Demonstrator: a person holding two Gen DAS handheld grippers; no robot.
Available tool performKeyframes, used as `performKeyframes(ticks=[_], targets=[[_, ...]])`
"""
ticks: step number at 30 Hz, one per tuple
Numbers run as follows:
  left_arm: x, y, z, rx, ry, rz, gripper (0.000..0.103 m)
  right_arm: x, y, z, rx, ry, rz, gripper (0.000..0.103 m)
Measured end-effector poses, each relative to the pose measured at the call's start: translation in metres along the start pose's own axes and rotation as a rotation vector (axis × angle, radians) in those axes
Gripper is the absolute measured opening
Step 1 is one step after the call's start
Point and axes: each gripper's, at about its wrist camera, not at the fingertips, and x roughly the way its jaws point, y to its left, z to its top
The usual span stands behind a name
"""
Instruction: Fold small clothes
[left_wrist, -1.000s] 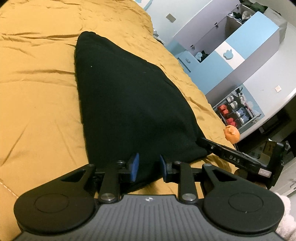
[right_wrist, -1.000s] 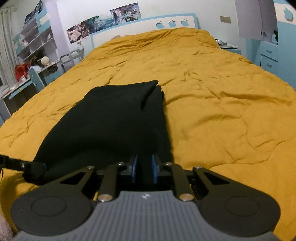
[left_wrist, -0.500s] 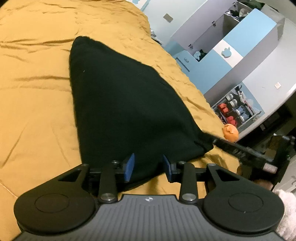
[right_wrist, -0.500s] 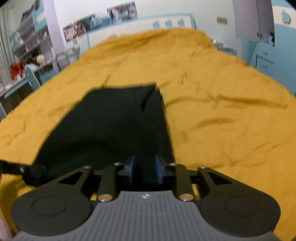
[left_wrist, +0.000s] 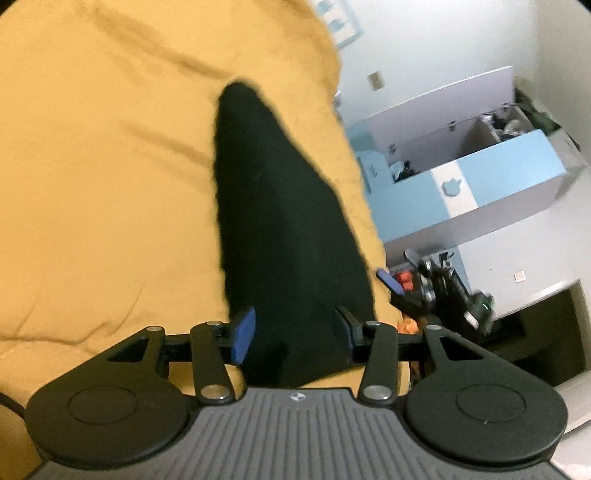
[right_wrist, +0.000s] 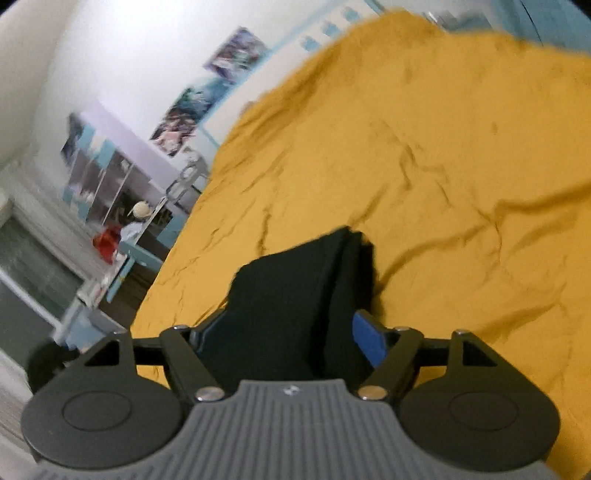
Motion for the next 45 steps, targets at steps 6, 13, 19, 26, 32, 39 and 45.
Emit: performKeyframes(ticks=[6,13,19,26,32,39,45], targets=[[0.028,0.016,0.008,-0.064,0.062,-0.002,0.052,0.042,-0.047,0.016,0.126,0.124,0.064,0.073],[0.056,0.019,0.016,-0.094,0.139,0.016,0.052,0.079,-0.059,0.027,0.167,0.172,0.168,0.072],[0.075,0.013,0.018,-0.09,0.211,0.018,0.059,0.126,-0.05,0.042,0.121,0.217,0.183,0.076],[0.102,0.013,0.012,-0.132,0.218,-0.049,0.067,0.159,-0.047,0.049,0.097,0.252,0.236,0.083],[0.103,0.008,0.007,-0.104,0.215,-0.056,0.066,0.159,-0.059,0.051,0.161,0.247,0.26,0.083],[0.092,0.013,0.0,-0.11,0.222,-0.065,0.061,0.151,-0.067,0.064,0.175,0.276,0.235,0.081],[0.092,0.019,-0.007,-0.117,0.219,-0.05,0.061,0.173,-0.057,0.07,0.167,0.28,0.185,0.083]])
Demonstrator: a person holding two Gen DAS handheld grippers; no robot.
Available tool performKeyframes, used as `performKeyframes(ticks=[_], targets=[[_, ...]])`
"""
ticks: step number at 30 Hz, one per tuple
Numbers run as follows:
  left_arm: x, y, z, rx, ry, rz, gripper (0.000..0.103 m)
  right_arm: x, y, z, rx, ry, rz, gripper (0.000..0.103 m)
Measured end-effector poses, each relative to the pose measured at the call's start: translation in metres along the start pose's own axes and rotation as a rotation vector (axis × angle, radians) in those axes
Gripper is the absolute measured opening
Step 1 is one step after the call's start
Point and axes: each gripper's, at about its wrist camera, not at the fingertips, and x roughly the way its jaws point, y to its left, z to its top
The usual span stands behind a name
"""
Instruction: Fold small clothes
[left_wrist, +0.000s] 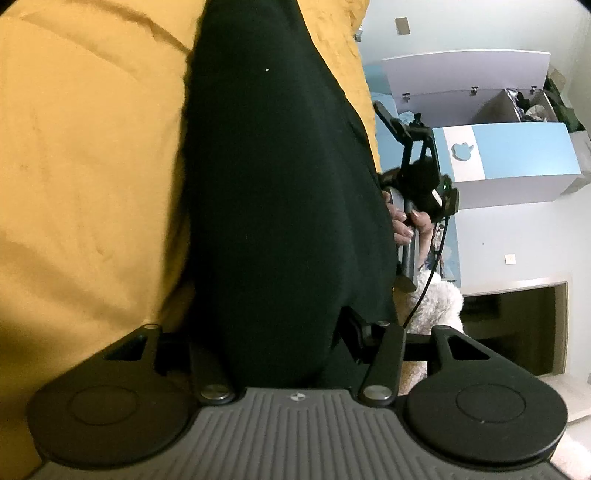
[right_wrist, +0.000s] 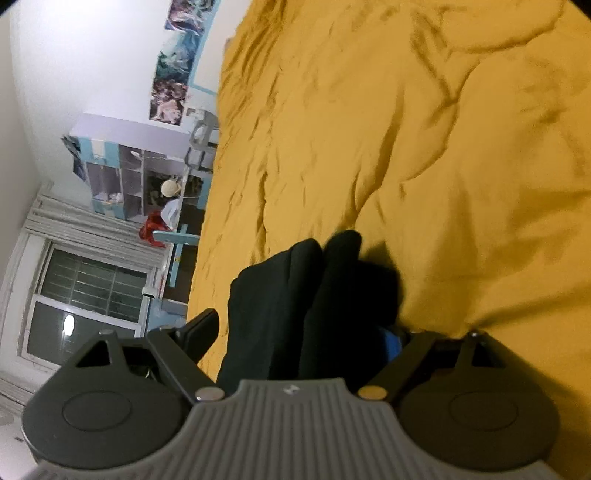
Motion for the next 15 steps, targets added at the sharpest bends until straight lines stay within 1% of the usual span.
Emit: performKeyframes(ticks=[1,3,4,6,7,8,9,10,11,12,15], targets=[[-0.001,0.001,-0.001,-0.005,0.0,-0.002,0.061,0.004,0.007,-0.001,-0.056,0.019,-0.019,0.083],[-0.003,0.002,-0.004,-0.008,-0.004,-0.003,0.061,0.007,0.017,-0.006,-0.134,0.027,-0.052,0.083],[-0.002,0.002,-0.004,-0.007,-0.004,0.0,0.061,0.006,0.02,-0.009,-0.156,0.017,-0.066,0.082],[-0.002,0.003,-0.005,-0.022,-0.004,0.006,0.062,0.004,0.023,-0.014,-0.171,-0.002,-0.095,0.076],[-0.001,0.003,-0.004,-0.028,-0.003,0.007,0.062,0.002,0.024,-0.016,-0.188,-0.011,-0.112,0.069],[-0.002,0.004,-0.004,-0.031,0.001,0.008,0.062,-0.001,0.025,-0.017,-0.2,-0.02,-0.134,0.058],[-0.004,0.004,-0.005,-0.038,-0.001,0.009,0.06,0.0,0.026,-0.018,-0.205,-0.023,-0.156,0.05],[-0.004,0.002,-0.005,-0.04,-0.006,0.005,0.054,-0.002,0.025,-0.018,-0.206,-0.029,-0.177,0.036],[-0.005,0.002,-0.006,-0.041,-0.013,0.012,0.049,-0.005,0.025,-0.019,-0.195,-0.033,-0.172,0.033],[-0.005,0.0,-0.007,-0.029,-0.016,0.024,0.041,-0.007,0.026,-0.019,-0.195,-0.039,-0.175,0.031],[-0.011,-0.006,-0.008,-0.011,-0.034,0.042,0.027,-0.01,0.042,-0.023,-0.224,-0.068,-0.209,0.028]])
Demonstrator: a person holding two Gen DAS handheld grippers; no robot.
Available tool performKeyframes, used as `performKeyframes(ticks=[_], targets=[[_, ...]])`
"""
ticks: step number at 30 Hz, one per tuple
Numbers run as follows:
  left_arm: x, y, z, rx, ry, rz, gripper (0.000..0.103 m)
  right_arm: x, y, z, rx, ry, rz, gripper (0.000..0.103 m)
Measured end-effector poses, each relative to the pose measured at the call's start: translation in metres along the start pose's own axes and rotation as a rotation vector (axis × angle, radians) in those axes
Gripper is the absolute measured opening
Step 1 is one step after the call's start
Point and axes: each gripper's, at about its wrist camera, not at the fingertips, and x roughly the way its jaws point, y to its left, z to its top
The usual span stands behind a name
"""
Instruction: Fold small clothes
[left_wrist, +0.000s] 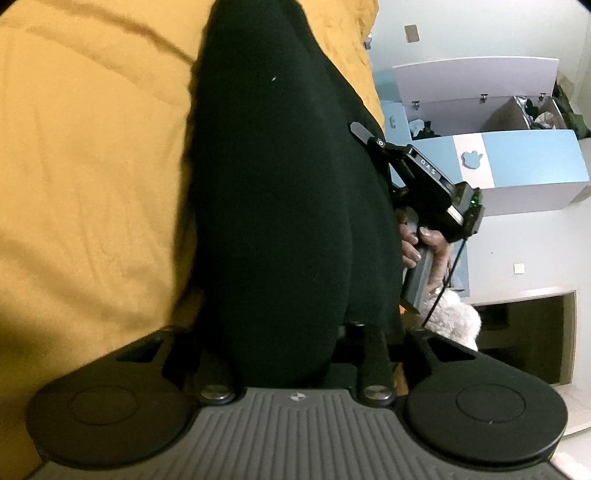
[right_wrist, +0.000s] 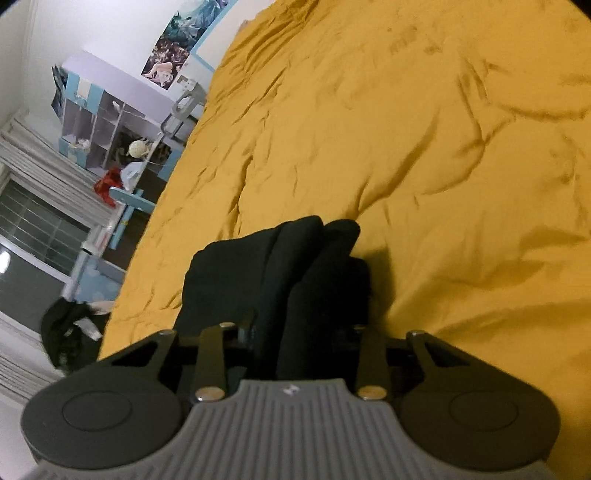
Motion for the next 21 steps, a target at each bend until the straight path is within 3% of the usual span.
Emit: performKeyframes(ticks=[8,13,17,21], targets=[[-0.033,-0.03,-0.005,0.116,-0.059,-0.03,0.022,-0.041,0.055,0.001,-0.066,-0.087,-0.001,0.024],[-0.083,-0.039,-0.006,0.164,-0.139,-0.067,0.022,-0.053,0.118,0.004,-0.144,-0.109,0.024,0.024],[-0.142,-0.042,-0.01,0.192,-0.228,-0.073,0.022,-0.036,0.178,0.006,-0.202,-0.108,0.103,0.024],[-0.214,-0.048,-0.022,0.249,-0.348,-0.019,0.022,0.002,0.238,0.004,-0.251,-0.112,0.243,0.024]])
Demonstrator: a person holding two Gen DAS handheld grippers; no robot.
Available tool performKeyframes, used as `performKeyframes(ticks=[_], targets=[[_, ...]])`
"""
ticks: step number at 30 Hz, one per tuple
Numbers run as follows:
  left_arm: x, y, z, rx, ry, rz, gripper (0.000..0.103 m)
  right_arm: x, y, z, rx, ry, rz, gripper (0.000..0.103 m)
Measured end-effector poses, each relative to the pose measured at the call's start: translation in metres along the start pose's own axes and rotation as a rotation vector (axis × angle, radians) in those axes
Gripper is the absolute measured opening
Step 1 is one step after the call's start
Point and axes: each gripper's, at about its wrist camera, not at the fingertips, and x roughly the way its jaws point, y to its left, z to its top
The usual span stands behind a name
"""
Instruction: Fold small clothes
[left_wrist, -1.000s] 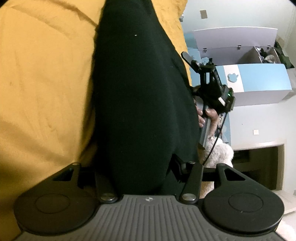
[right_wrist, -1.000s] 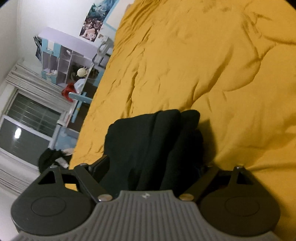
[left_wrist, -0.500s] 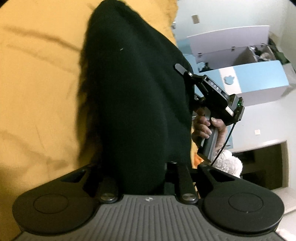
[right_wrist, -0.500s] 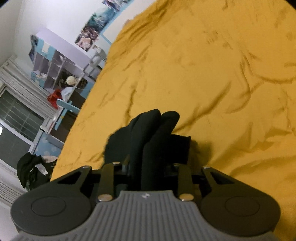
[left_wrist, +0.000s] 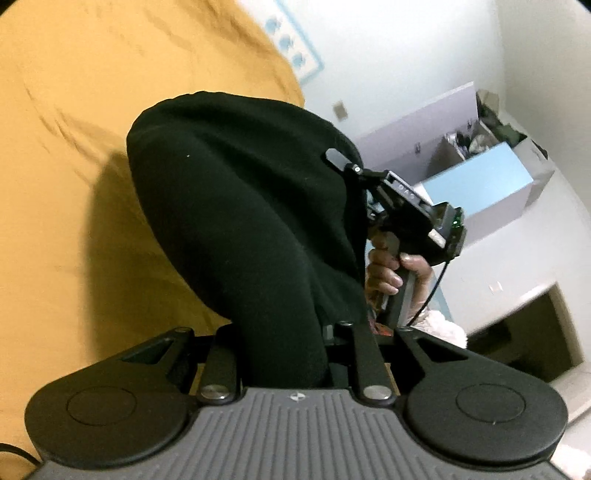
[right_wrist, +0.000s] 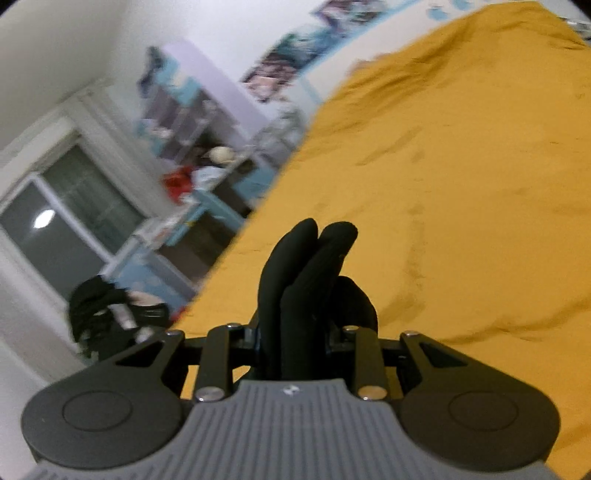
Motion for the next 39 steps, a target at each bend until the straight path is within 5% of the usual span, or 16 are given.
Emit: performKeyframes(ticks=[6,9,13,15,18,23,24,26,34,39], targets=[[-0.075,0.025,0.001,-0.007,-0.13,0.105,0.022,0.105,0.038,-0.004,0.004,0.021,0.147,0.024],[-0.072,0.085,-0.013,-0.158,-0.11,0.131,0.022,0.17,0.02,-0.021,0.031,0.108,0.09,0.024],[-0.046,0.176,-0.041,-0.348,-0.038,0.192,0.018,0.247,-0.022,-0.07,0.014,0.269,-0.108,0.024],[-0.045,0.19,-0.052,-0.35,-0.058,0.132,0.018,0.262,-0.042,-0.087,0.028,0.275,-0.154,0.024],[-0.045,0.19,-0.056,-0.321,-0.061,0.112,0.018,0.259,-0.064,-0.091,0.136,0.247,-0.078,0.025],[-0.025,0.175,-0.038,-0.305,-0.049,0.124,0.018,0.253,-0.055,-0.088,0.102,0.257,-0.098,0.032],[-0.024,0.176,-0.037,-0.304,-0.05,0.127,0.019,0.25,-0.053,-0.085,0.108,0.25,-0.108,0.036],[-0.029,0.181,-0.034,-0.308,-0.04,0.136,0.021,0.237,-0.044,-0.081,0.108,0.225,-0.184,0.07],[-0.044,0.152,-0.036,-0.275,-0.033,0.206,0.038,0.1,-0.007,-0.109,0.069,0.183,-0.178,0.071],[-0.055,0.168,-0.049,-0.371,-0.111,0.153,0.038,0.041,0.003,-0.164,0.197,0.2,-0.117,0.074]])
